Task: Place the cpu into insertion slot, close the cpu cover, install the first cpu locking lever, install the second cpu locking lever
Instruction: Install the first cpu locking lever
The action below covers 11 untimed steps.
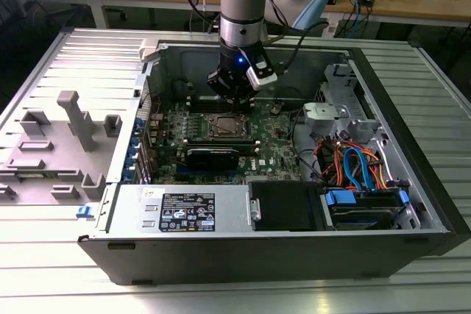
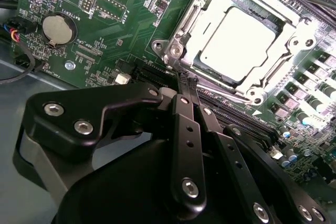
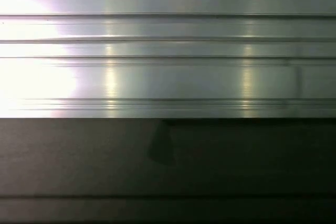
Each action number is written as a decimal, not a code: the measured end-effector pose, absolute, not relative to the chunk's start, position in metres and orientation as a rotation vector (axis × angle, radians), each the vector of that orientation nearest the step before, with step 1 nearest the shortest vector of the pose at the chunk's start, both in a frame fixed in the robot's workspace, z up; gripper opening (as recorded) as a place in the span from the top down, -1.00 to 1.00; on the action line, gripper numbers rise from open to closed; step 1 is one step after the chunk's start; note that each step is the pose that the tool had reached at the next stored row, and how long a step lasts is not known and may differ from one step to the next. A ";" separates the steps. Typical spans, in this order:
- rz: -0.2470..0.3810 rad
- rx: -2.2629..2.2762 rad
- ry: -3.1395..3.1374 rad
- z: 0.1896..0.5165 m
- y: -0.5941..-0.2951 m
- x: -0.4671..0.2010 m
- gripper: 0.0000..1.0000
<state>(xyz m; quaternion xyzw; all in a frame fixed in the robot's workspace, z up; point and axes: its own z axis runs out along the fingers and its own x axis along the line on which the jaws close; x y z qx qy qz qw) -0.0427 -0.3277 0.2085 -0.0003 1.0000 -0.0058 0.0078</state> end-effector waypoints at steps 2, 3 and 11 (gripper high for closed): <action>-0.018 -0.001 3.126 0.208 -0.328 -0.043 0.79; -0.018 -0.001 3.126 0.208 -0.329 -0.043 0.79; -0.019 -0.001 3.126 0.206 -0.332 -0.043 0.79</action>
